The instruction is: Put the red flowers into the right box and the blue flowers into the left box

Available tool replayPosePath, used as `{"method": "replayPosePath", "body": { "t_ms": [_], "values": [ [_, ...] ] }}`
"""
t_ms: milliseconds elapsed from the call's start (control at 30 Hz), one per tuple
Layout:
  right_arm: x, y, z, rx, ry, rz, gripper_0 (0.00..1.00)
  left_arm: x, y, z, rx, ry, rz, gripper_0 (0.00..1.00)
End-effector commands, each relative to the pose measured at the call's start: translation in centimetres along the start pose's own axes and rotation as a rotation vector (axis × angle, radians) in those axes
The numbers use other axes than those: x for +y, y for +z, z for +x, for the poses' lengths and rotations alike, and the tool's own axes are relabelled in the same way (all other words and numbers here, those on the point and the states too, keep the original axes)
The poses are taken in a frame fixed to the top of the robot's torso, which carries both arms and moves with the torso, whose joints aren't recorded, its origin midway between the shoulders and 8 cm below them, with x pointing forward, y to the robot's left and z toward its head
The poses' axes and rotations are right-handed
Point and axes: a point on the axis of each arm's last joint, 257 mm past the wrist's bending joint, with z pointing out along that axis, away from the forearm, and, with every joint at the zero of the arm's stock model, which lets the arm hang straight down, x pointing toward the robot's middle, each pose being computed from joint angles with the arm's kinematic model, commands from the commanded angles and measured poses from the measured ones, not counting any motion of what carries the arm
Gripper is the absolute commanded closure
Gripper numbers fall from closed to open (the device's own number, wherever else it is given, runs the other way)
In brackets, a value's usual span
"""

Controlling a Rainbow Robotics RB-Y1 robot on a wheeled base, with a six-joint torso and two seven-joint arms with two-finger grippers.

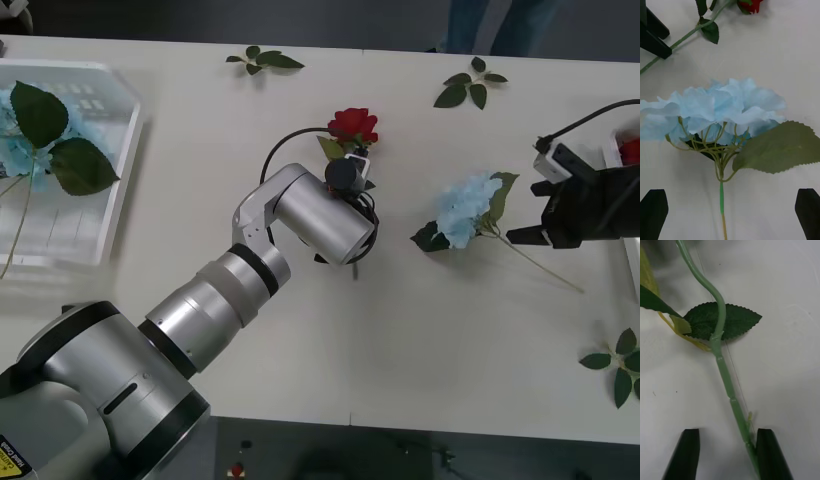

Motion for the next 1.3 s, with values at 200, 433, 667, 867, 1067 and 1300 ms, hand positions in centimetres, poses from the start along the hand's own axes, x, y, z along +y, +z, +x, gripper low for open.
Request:
{"method": "replayPosePath", "body": {
  "t_ms": [200,433,667,867,1067,1300],
  "values": [
    [0.6,2.8,-0.5,0.009,-0.07,0.01,0.0,0.0,0.2,0.6,-0.006,0.037,-0.006,1.0],
    [0.8,3.7,0.1,0.019,-0.072,0.01,0.0,2.1,0.0,1.9,-0.022,0.054,-0.018,1.0],
    [0.7,2.7,-0.6,-0.001,-0.049,0.007,0.0,6.1,-2.9,5.7,-0.076,0.056,0.012,1.0],
    [1.7,0.6,-2.8,-0.088,0.124,-0.067,0.0,8.0,-6.1,9.4,-0.091,0.073,0.046,1.0],
    [3.0,-1.5,-5.8,-0.178,0.246,-0.143,0.0,8.6,-8.9,12.6,-0.103,0.098,0.048,1.0],
    [2.2,-1.8,-4.8,-0.15,0.223,-0.119,0.0,8.9,-11.3,13.5,-0.133,0.116,0.049,0.52]
  ]
}}
